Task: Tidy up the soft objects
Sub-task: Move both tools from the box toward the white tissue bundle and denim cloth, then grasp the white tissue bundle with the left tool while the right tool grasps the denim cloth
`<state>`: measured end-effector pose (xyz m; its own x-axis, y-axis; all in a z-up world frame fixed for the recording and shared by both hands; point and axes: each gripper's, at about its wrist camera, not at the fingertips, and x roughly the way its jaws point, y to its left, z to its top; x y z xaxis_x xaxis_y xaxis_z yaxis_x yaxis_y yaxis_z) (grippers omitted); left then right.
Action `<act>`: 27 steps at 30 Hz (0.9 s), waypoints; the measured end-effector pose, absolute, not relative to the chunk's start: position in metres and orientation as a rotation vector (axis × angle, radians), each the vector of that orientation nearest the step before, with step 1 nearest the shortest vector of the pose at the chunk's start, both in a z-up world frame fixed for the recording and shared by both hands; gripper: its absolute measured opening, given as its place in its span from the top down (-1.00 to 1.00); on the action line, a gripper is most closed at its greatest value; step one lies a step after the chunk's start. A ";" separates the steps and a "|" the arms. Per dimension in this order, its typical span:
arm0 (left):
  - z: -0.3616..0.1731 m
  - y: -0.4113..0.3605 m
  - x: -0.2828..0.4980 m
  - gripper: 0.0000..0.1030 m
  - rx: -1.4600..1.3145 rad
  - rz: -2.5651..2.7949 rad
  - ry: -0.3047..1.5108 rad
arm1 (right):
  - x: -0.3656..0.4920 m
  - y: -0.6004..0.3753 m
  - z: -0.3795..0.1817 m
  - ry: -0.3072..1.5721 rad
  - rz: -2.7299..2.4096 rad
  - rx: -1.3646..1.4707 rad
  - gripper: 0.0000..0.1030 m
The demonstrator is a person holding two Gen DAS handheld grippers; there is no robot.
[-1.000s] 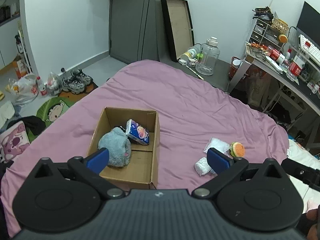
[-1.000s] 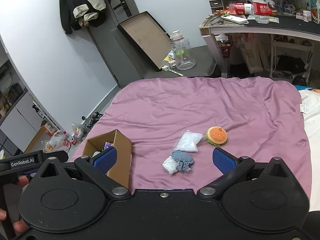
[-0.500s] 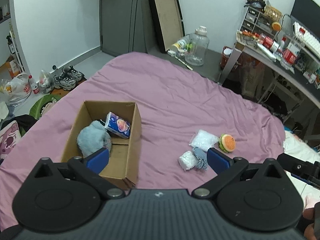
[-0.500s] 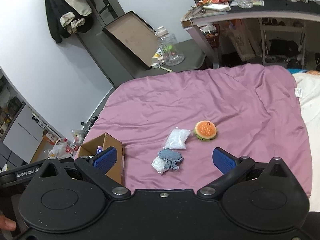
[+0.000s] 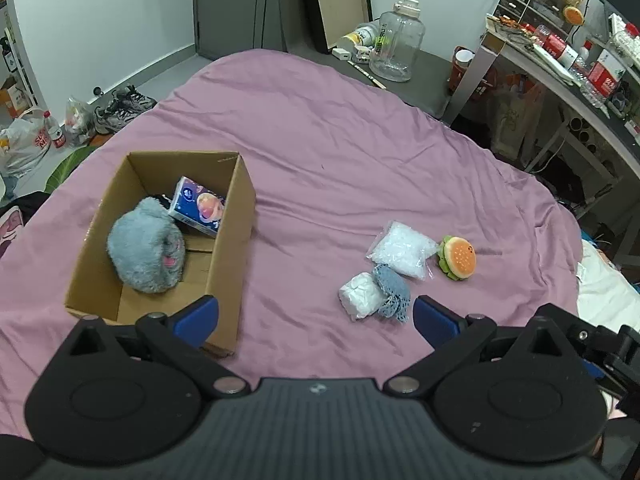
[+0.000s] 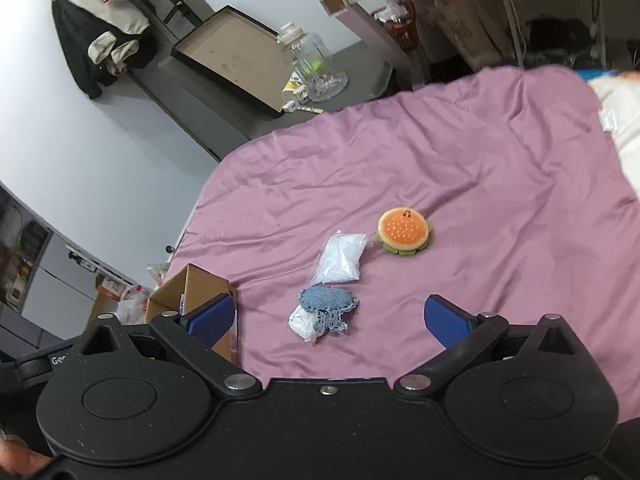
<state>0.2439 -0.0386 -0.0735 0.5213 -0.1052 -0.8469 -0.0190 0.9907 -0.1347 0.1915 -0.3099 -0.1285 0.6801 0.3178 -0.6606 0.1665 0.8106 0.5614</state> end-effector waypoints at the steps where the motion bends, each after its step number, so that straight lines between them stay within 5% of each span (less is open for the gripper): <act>1: -0.076 -0.041 0.247 -0.98 -0.126 -0.047 1.020 | 0.195 -0.311 -0.134 0.839 0.095 0.652 -0.90; 11: -0.106 -0.056 0.271 -0.93 -0.164 -0.044 1.044 | 0.225 -0.312 -0.174 0.905 0.137 0.776 -0.73; 21: -0.151 -0.066 0.296 -0.13 -0.251 -0.039 1.133 | 0.263 -0.315 -0.219 1.004 0.140 0.876 -0.31; 27: -0.172 -0.066 0.309 0.13 -0.300 -0.034 1.170 | 0.281 -0.309 -0.234 1.033 0.157 0.921 -0.20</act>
<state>0.3092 -0.0656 -0.1724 0.3947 -0.1816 -0.9007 -0.1287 0.9597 -0.2499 0.2806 -0.3088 -0.2341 0.5370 0.5144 -0.6686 0.2924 0.6300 0.7195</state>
